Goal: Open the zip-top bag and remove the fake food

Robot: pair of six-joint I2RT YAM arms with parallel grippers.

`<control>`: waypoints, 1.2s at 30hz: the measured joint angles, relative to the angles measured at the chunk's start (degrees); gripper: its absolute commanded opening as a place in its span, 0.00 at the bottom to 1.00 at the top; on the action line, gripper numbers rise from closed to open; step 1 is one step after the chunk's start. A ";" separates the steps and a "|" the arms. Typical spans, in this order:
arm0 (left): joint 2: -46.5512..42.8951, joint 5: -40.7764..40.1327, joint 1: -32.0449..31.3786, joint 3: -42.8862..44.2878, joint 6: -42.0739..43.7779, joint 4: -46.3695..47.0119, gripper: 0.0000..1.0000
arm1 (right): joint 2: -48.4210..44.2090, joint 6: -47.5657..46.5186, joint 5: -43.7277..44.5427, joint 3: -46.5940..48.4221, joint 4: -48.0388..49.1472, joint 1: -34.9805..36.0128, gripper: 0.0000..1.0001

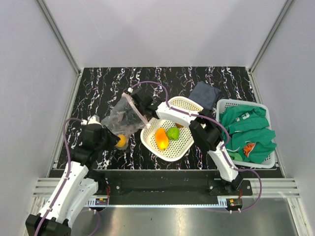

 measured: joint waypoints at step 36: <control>4.76 -13.62 0.48 -10.47 -3.04 15.91 0.17 | 8.57 -3.10 -8.17 4.92 0.00 -0.07 0.56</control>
